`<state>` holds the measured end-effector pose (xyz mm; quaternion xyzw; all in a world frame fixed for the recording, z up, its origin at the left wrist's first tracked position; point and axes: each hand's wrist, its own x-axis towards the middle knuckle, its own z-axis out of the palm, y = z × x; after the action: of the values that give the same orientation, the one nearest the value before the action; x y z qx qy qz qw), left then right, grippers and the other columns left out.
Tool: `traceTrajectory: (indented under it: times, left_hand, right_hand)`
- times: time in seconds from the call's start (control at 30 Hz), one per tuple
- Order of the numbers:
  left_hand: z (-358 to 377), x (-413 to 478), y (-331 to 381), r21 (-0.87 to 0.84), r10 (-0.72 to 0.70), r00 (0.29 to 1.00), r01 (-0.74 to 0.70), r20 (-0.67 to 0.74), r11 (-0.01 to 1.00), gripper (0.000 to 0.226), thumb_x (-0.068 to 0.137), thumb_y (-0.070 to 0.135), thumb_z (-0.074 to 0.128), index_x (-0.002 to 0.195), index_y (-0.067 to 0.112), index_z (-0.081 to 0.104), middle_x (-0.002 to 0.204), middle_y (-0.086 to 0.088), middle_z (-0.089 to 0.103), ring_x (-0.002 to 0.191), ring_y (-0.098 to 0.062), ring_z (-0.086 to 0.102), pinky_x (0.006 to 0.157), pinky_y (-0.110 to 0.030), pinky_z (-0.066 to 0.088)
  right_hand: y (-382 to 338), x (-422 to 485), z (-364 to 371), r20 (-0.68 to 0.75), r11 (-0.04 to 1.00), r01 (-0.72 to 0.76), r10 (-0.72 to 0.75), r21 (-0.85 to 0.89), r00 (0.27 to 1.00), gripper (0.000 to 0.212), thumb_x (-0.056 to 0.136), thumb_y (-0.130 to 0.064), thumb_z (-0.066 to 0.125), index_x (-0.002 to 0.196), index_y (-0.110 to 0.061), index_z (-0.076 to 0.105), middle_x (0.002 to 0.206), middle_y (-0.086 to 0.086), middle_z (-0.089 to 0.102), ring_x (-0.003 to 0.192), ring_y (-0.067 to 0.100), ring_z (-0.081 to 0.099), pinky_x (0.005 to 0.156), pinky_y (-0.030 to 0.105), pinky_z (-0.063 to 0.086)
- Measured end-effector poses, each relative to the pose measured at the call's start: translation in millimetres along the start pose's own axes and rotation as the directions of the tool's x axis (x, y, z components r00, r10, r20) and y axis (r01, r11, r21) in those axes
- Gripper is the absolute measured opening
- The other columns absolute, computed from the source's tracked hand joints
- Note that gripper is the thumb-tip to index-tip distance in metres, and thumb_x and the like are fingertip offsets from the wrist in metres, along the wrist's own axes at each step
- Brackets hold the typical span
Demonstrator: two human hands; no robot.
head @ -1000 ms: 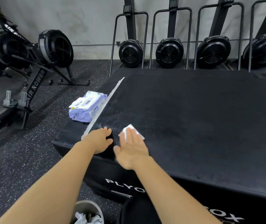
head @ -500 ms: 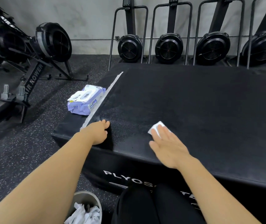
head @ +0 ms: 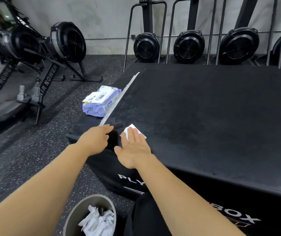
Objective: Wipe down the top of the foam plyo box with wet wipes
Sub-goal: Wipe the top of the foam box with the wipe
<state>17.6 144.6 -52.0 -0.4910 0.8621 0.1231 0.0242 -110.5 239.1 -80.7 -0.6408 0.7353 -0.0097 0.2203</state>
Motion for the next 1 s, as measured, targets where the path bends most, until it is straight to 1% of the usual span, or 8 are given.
traceTrajectory:
  times: [0.1, 0.27, 0.37, 0.47, 0.67, 0.8, 0.9, 1.0]
  left_hand:
    - [-1.0, -10.0, -4.5, 0.005, -0.023, 0.999, 0.023, 0.026, 1.0, 0.047, 0.101, 0.013, 0.041, 0.148, 0.019, 0.038, 0.154, 0.001, 0.036, 0.14, -0.021, 0.035, 0.111, -0.032, 0.032]
    - [11.6, -11.3, 4.5, 0.04, -0.007, 0.996, 0.003, 0.091, 0.999, 0.046, 0.101, 0.012, 0.041, 0.147, 0.017, 0.04, 0.157, 0.0, 0.029, 0.143, -0.02, 0.03, 0.114, -0.028, 0.024]
    - [11.7, -9.7, 4.8, 0.041, -0.013, 0.997, 0.009, 0.078, 0.999, 0.044, 0.101, 0.015, 0.043, 0.144, 0.017, 0.045, 0.156, 0.0, 0.031, 0.142, -0.022, 0.032, 0.114, -0.034, 0.028]
    - [10.6, -11.9, 7.1, 0.072, -0.012, 0.996, 0.006, 0.083, 0.997, 0.042, 0.101, 0.019, 0.045, 0.143, 0.016, 0.047, 0.156, -0.001, 0.032, 0.142, -0.024, 0.032, 0.113, -0.038, 0.031]
    - [16.9, -12.3, 5.9, 0.105, -0.014, 0.995, 0.004, 0.095, 0.994, 0.046, 0.102, 0.022, 0.044, 0.147, 0.019, 0.039, 0.158, -0.002, 0.026, 0.144, -0.024, 0.027, 0.115, -0.038, 0.026]
    - [16.9, -10.9, 7.2, 0.127, -0.027, 0.994, 0.013, 0.109, 0.992, 0.045, 0.102, 0.021, 0.042, 0.147, 0.016, 0.04, 0.156, -0.005, 0.031, 0.142, -0.026, 0.03, 0.114, -0.04, 0.028]
    - [15.6, -11.1, 11.0, 0.16, -0.044, 0.992, 0.026, 0.115, 0.987, 0.041, 0.102, 0.021, 0.042, 0.14, 0.01, 0.047, 0.146, -0.011, 0.043, 0.135, -0.029, 0.04, 0.11, -0.043, 0.033]
    - [13.5, -10.7, 12.5, 0.174, -0.052, 0.992, 0.032, 0.115, 0.984, 0.038, 0.101, 0.022, 0.043, 0.136, 0.009, 0.05, 0.143, -0.012, 0.046, 0.132, -0.03, 0.042, 0.108, -0.043, 0.036]
  right_hand:
    - [-2.6, 2.3, -1.3, -0.015, 0.998, 0.058, -0.058, 0.008, 0.998, 0.063, 0.106, -0.042, 0.015, 0.159, -0.016, -0.007, 0.163, 0.005, -0.023, 0.15, 0.02, -0.024, 0.122, 0.037, -0.011]
    - [40.2, -34.6, -9.3, -0.147, 0.994, 0.102, -0.094, 0.049, 0.985, 0.053, 0.105, -0.036, 0.022, 0.155, -0.017, 0.018, 0.163, -0.002, 0.003, 0.151, 0.015, -0.005, 0.123, 0.035, 0.003]
    - [81.0, -72.2, -11.2, -0.24, 0.993, 0.055, -0.028, 0.106, 0.97, 0.041, 0.103, -0.033, 0.027, 0.142, -0.023, 0.033, 0.15, -0.008, 0.02, 0.144, 0.014, 0.014, 0.118, 0.032, 0.016]
    - [107.9, -97.2, -12.5, -0.243, 0.99, -0.027, 0.059, 0.136, 0.968, 0.039, 0.102, -0.031, 0.026, 0.14, -0.026, 0.034, 0.151, -0.008, 0.021, 0.141, 0.014, 0.021, 0.116, 0.034, 0.024]
    - [83.8, -82.0, -2.1, -0.23, 0.986, -0.126, 0.149, 0.112, 0.962, 0.052, 0.103, -0.036, 0.023, 0.15, -0.015, 0.024, 0.158, 0.006, 0.014, 0.146, 0.021, 0.012, 0.12, 0.039, 0.014]
    - [28.7, -55.4, 12.2, -0.198, 1.0, -0.02, 0.024, 0.022, 0.98, 0.058, 0.103, -0.04, 0.024, 0.154, -0.013, 0.019, 0.162, 0.009, 0.004, 0.15, 0.025, 0.0, 0.122, 0.041, 0.005]
    - [-2.9, -38.9, 17.6, -0.084, 0.999, 0.026, -0.028, -0.031, 0.996, 0.065, 0.105, -0.042, 0.018, 0.159, -0.012, -0.004, 0.164, 0.009, -0.021, 0.15, 0.024, -0.023, 0.122, 0.04, -0.009]
    - [-2.7, -36.8, 16.7, -0.074, 0.994, 0.077, -0.082, -0.077, 0.994, 0.064, 0.107, -0.041, 0.017, 0.158, -0.013, -0.011, 0.163, 0.007, -0.024, 0.15, 0.021, -0.024, 0.122, 0.036, -0.011]
